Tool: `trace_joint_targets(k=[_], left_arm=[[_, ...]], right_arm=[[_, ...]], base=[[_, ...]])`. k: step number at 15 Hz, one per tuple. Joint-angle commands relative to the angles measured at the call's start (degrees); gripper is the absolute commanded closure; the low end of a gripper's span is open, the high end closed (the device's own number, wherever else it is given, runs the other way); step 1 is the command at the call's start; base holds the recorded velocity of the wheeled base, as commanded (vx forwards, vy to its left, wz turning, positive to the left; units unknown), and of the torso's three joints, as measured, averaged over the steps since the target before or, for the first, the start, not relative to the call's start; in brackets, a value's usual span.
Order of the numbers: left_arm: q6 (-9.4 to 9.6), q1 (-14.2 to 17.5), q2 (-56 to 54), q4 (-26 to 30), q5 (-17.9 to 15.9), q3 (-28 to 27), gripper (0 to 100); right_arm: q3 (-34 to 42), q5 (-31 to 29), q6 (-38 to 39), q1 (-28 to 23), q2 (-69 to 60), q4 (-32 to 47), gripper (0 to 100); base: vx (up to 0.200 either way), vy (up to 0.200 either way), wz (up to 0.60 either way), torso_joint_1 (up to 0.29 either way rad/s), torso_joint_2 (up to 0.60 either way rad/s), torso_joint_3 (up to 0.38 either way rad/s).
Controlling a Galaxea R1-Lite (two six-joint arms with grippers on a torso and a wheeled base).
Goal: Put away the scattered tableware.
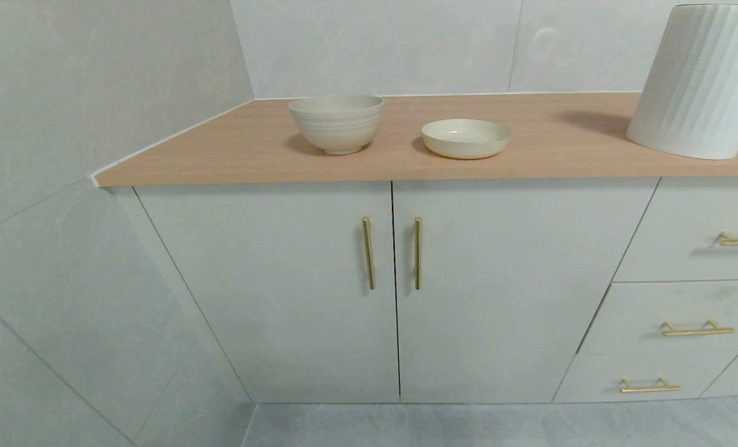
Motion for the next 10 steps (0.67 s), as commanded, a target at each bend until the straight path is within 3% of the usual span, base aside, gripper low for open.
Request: trace_joint_targets(k=[1, 3, 7, 10], left_arm=[[-0.01, 0.0, 0.0, 0.0, 0.0, 0.0, 0], [-0.01, 0.0, 0.0, 0.0, 0.0, 0.0, 0], [-0.01, 0.0, 0.0, 0.0, 0.0, 0.0, 0], [-0.01, 0.0, 0.0, 0.0, 0.0, 0.0, 0]], right_arm=[[-6.1, 11.6, 0.2, 1.4, 21.0, 1.3, 0], [-8.8, 13.5, 0.0, 2.0, 30.1, 0.7, 0], [-19.2, 13.2, 0.9, 15.0, 54.3, -8.3, 0], [-22.7, 13.3, 2.9, 20.4, 68.1, -18.0, 0]], base=[[0.000, 0.000, 0.00, 0.000, 0.00, 0.000], [0.000, 0.000, 0.00, 0.000, 0.00, 0.000], [0.000, 0.000, 0.00, 0.000, 0.00, 0.000], [0.000, 0.000, 0.00, 0.000, 0.00, 0.000]])
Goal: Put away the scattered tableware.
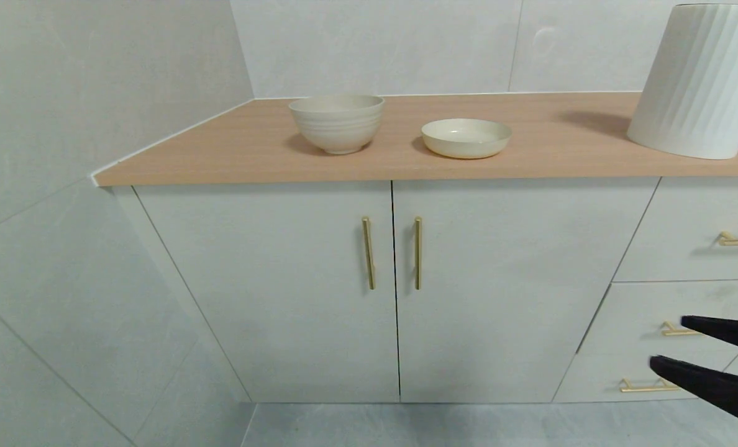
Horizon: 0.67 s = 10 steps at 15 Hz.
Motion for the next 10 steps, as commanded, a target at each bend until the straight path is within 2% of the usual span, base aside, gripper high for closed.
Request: trace_joint_targets(k=[1, 3, 5, 10], left_arm=[[-0.01, 0.0, 0.0, 0.0, 0.0, 0.0, 0], [-0.01, 0.0, 0.0, 0.0, -0.1, 0.0, 0], [-0.01, 0.0, 0.0, 0.0, -0.1, 0.0, 0], [-0.01, 0.0, 0.0, 0.0, 0.0, 0.0, 0]], right_arm=[[-5.9, 0.6, 1.8, 8.1, 21.4, -10.5, 0], [-9.5, 0.6, 2.7, 11.5, 29.3, -15.1, 0], [-14.3, 0.7, 5.4, 14.3, 34.5, -16.2, 0], [-24.9, 2.1, 8.1, 15.1, 41.9, -16.1, 0]], base=[[0.000, 0.000, 0.00, 0.000, 0.00, 0.000], [0.000, 0.000, 0.00, 0.000, 0.00, 0.000], [0.000, 0.000, 0.00, 0.000, 0.00, 0.000], [0.000, 0.000, 0.00, 0.000, 0.00, 0.000]])
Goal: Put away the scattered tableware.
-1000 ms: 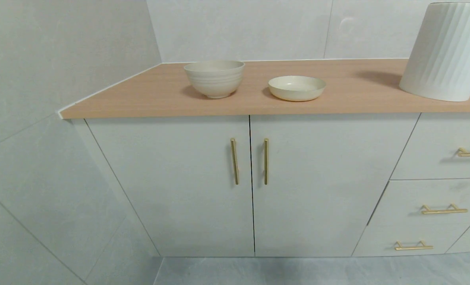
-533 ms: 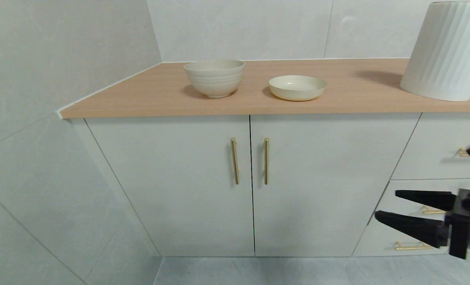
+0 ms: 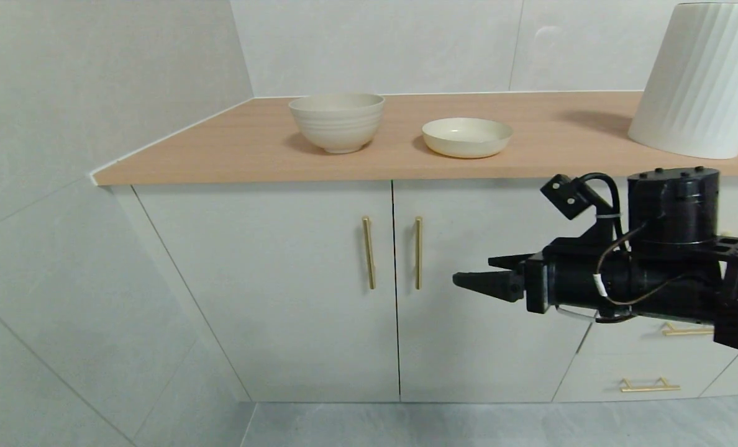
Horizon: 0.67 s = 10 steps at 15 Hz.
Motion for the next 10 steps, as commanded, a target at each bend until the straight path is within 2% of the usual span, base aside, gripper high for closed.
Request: trace_joint_targets(k=[1, 5, 10], left_arm=[[-0.01, 0.0, 0.0, 0.0, -0.1, 0.0, 0], [-0.01, 0.0, 0.0, 0.0, -0.1, 0.0, 0], [-0.01, 0.0, 0.0, 0.0, -0.1, 0.0, 0]], right_arm=[[-4.4, 1.2, 0.1, 0.3, 7.1, 0.0, 0], [-12.6, 1.3, 1.2, 1.3, 15.3, -1.3, 0], [-12.3, 1.0, 4.6, 1.8, 18.6, -9.1, 0]], base=[[0.000, 0.000, 0.00, 0.000, 0.00, 0.000], [0.000, 0.000, 0.00, 0.000, 0.00, 0.000], [0.000, 0.000, 0.00, 0.000, 0.00, 0.000]])
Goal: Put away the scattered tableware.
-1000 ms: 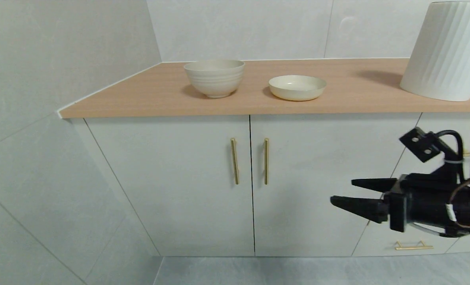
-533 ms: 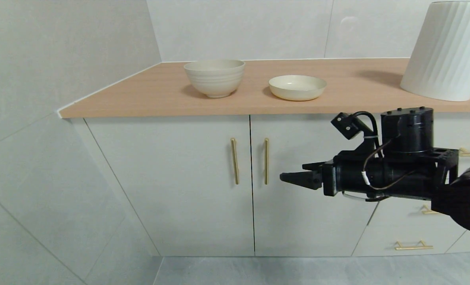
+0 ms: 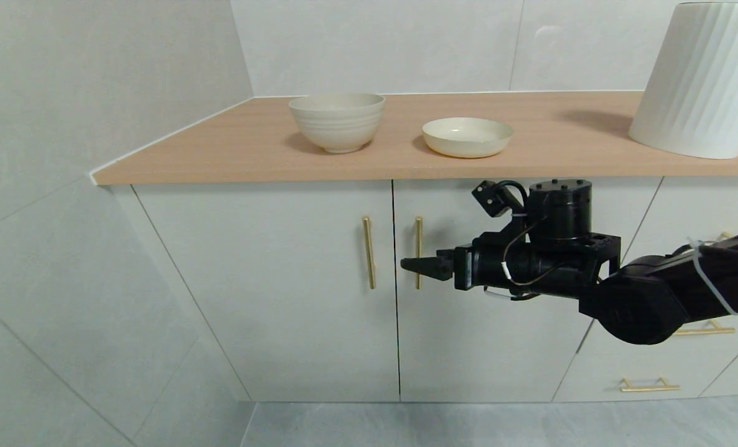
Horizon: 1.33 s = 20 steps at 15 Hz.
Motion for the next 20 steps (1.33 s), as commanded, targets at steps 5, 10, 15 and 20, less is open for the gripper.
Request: trace_joint_targets(k=[5, 10, 15, 20], left_arm=[[-0.01, 0.0, 0.0, 0.0, 0.0, 0.0, 0], [-0.01, 0.0, 0.0, 0.0, 0.0, 0.0, 0], [-0.01, 0.0, 0.0, 0.0, -0.1, 0.0, 0], [-0.01, 0.0, 0.0, 0.0, 0.0, 0.0, 0]], right_arm=[[-0.7, -1.9, 3.5, 0.9, 5.9, -9.3, 0], [-1.4, -2.8, 3.7, 0.9, 7.6, -10.7, 0], [-2.3, -5.1, 6.5, 3.1, 9.8, -13.2, 0], [-3.1, -7.0, 7.6, 3.4, 11.1, -14.6, 0]], base=[[0.000, 0.000, 0.00, 0.000, 0.00, 0.000], [0.000, 0.000, 0.00, 0.000, 0.00, 0.000], [0.000, 0.000, 0.00, 0.000, 0.00, 0.000], [0.000, 0.000, 0.00, 0.000, 0.00, 0.000]])
